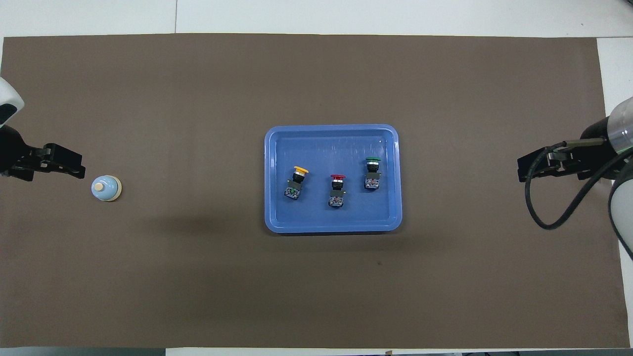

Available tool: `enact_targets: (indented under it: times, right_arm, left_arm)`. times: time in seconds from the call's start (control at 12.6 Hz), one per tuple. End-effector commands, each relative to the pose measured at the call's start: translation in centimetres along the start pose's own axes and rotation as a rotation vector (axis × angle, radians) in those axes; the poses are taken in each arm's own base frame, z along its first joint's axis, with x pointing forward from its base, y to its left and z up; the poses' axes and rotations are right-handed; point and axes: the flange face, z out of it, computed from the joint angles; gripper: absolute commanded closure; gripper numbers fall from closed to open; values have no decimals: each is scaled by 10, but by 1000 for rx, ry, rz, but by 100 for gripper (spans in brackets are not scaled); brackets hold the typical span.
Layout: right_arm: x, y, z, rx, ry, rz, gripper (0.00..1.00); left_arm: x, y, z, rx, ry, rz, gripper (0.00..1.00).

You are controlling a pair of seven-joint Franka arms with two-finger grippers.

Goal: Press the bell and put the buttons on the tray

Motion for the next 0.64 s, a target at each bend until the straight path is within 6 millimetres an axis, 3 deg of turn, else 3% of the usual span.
enact_targets:
  times: [0.0,0.56]
  right_arm:
    - [-4,4,-1,-4,4,-14,0]
    - [-4,4,0,-4,2,-14,0]
  left_arm:
    - [-6,2,-14,8,28,-7,0]
    - [-5,7,-15,3,37,-2,0]
